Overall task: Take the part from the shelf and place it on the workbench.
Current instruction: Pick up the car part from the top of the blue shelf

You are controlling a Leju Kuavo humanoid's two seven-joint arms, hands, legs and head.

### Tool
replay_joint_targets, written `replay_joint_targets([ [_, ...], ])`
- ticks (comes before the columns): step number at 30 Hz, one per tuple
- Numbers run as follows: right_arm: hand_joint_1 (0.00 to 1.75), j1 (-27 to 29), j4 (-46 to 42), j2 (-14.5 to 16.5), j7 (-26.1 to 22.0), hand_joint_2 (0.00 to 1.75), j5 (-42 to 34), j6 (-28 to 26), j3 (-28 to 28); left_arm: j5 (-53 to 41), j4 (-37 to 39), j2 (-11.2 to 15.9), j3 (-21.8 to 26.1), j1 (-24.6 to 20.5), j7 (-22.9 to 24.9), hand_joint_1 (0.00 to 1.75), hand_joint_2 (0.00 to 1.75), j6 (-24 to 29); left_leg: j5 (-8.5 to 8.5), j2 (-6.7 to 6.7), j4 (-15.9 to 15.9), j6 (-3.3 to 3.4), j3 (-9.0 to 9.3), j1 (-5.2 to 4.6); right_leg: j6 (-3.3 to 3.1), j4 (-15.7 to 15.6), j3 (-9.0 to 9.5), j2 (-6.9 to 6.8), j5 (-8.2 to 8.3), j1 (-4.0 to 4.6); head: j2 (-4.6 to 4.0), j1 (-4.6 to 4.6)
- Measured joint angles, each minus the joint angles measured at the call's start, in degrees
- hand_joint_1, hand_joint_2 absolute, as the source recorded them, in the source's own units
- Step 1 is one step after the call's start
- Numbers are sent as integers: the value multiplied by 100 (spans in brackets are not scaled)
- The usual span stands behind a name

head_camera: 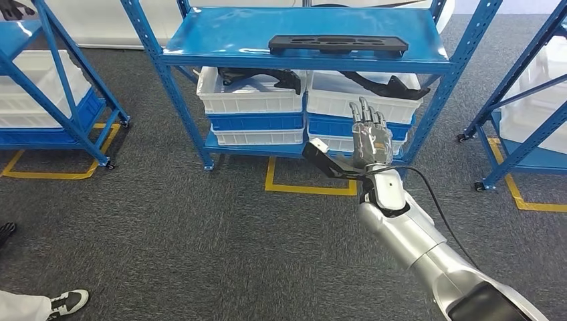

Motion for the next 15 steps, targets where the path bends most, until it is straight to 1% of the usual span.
replay_joint_targets([
  [1,0,-2,-8,3,0,175,1,4,1,-1,0,1,0,-1,0,0,0,0,310,-2,-364,86,74,-47,-7,-4,80,5,-52,26,0,0],
  [2,0,-5,-16,7,0,175,2,6,1,-1,4,8,0,2,1,0,0,1,587,-2,-754,195,185,-99,-14,-16,150,9,-102,42,0,3],
  [3,0,-11,-23,12,1,175,3,12,2,-2,8,14,0,8,2,0,0,0,774,2,-1089,290,289,-146,-10,-32,202,18,-143,55,0,8],
  [4,0,-14,-28,16,2,175,3,18,3,-4,13,20,-1,14,3,0,0,-1,845,8,-1335,360,374,-188,3,-53,228,23,-170,53,0,13],
  [5,0,-14,-28,19,3,175,3,24,6,-5,18,26,-1,23,4,0,0,-1,825,15,-1467,398,423,-216,25,-60,236,26,-167,46,0,17],
  [6,0,-16,-29,21,4,175,3,28,9,-6,19,24,-2,29,5,0,0,-2,786,19,-1559,400,465,-225,54,-62,243,26,-154,47,0,18],
  [7,0,-15,-34,20,5,175,3,27,10,-7,20,21,-2,34,5,0,0,-2,758,18,-1641,390,524,-213,77,-45,243,18,-152,41,1,16],
  [8,0,-19,-38,19,4,175,4,25,10,-6,21,17,-2,37,5,0,0,-2,750,13,-1698,380,585,-193,102,29,232,10,-160,43,1,19],
  [9,0,-32,-42,18,4,175,6,25,10,-6,22,11,-2,34,5,0,0,-2,737,9,-1741,374,656,-169,126,184,162,5,-213,44,1,23],
  [10,0,-42,-45,19,4,175,7,26,11,-6,22,3,-2,31,5,0,0,-2,717,7,-1773,365,723,-147,155,451,14,2,-306,38,1,27],
  [11,0,-42,-45,20,3,175,8,32,13,-6,22,-2,-2,31,5,0,0,-2,685,5,-1783,360,770,-135,191,803,-202,0,-427,30,0,32],
  [12,0,-29,-45,20,4,175,8,38,14,-5,22,-7,-2,33,5,0,0,-2,647,3,-1783,352,809,-121,225,1159,-455,-1,-553,18,0,34],
  [13,0,-6,-45,19,7,175,8,43,15,-5,22,-10,-2,37,5,0,0,-2,607,-4,-1782,333,851,-105,258,1416,-676,-2,-625,2,0,35],
  [14,0,16,-45,15,12,175,8,48,16,-4,22,-11,-2,42,5,0,0,-2,563,-13,-1780,309,903,-88,286,1484,-813,-4,-589,-16,0,36],
  [15,0,28,-45,13,17,175,8,49,16,-4,22,-12,-2,44,5,0,0,-2,513,-21,-1776,278,964,-69,310,1328,-836,-7,-420,-34,0,37],
])
